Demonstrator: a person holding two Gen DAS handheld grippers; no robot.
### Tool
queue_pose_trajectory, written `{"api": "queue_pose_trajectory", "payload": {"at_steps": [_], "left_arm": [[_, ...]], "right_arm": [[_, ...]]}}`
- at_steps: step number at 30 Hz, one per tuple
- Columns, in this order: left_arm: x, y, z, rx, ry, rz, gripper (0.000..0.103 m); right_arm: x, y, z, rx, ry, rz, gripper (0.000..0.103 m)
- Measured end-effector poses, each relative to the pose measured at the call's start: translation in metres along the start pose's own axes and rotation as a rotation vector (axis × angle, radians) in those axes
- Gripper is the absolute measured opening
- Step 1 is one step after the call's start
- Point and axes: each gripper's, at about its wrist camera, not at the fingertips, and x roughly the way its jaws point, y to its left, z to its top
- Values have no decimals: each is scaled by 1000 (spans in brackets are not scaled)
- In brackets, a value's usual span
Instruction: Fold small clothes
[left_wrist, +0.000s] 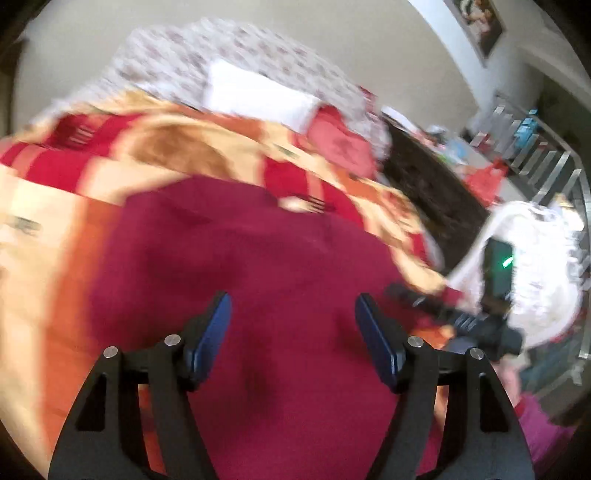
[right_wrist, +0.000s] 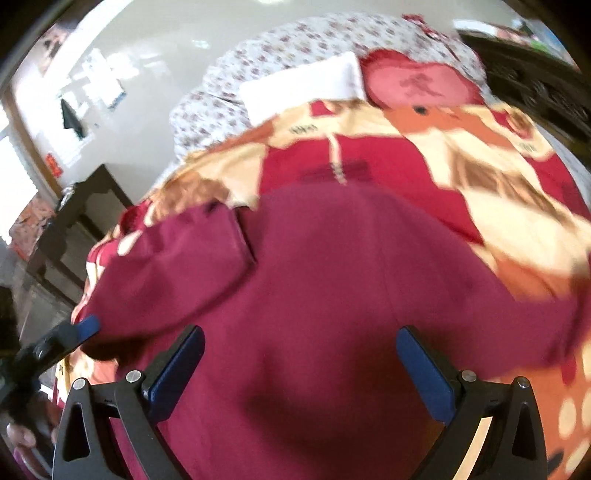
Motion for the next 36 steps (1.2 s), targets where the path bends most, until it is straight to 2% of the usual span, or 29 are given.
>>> {"api": "queue_pose_trajectory", "payload": {"at_steps": [2, 4, 5, 6, 7, 8, 10, 11, 12, 14, 17, 21, 24, 27, 29, 32, 34, 35, 36], "left_arm": [[-8, 25, 1, -33, -19, 68, 70], [-8, 49, -3, -106, 6, 93, 70], [-7, 58, -5, -144, 20, 101, 70], [-5, 62, -7, -169, 24, 103, 70], [-4, 66, -10, -184, 22, 105, 70], [-4, 68, -13, -185, 19, 114, 70], [-4, 68, -13, -180, 10, 131, 70], [-7, 69, -13, -182, 2, 128, 70], [-12, 69, -13, -185, -6, 123, 70], [-21, 72, -12, -192, -30, 124, 70], [-24, 76, -11, -205, -46, 128, 70], [-16, 78, -12, -241, -28, 132, 70], [-9, 71, -13, -215, -31, 140, 70], [6, 62, -10, -192, -8, 148, 70], [11, 57, -8, -180, -4, 148, 70], [17, 56, -7, -158, -12, 206, 70], [29, 63, -10, -153, 42, 268, 70], [34, 67, -12, -156, 66, 287, 70], [39, 74, -16, -171, 100, 317, 70]], "right_arm": [[11, 16, 15, -44, -35, 38, 103], [33, 34, 28, -111, -40, 19, 102], [45, 40, 32, -137, -29, 4, 96], [64, 48, 36, -175, -5, -9, 84], [80, 53, 38, -203, 20, -38, 78], [91, 52, 38, -218, 41, -62, 61], [103, 58, 36, -276, 45, -113, 52], [97, 60, 34, -302, 27, -106, 28], [84, 62, 35, -309, 14, -62, 3], [50, 59, 33, -321, -62, -42, 3], [11, 39, 31, -294, -121, -79, 3], [-4, -7, 28, -149, -88, -150, 3], [-2, -44, 12, -28, -41, -197, 3], [14, -56, 4, -25, 8, -244, 3], [11, -51, 4, -58, -2, -270, 3], [-3, -44, 5, -86, -14, -316, 4], [-11, -35, 10, -99, -43, -313, 14], [-16, -29, 11, -102, -74, -290, 29], [-19, -21, 13, -108, -98, -264, 47]]}}
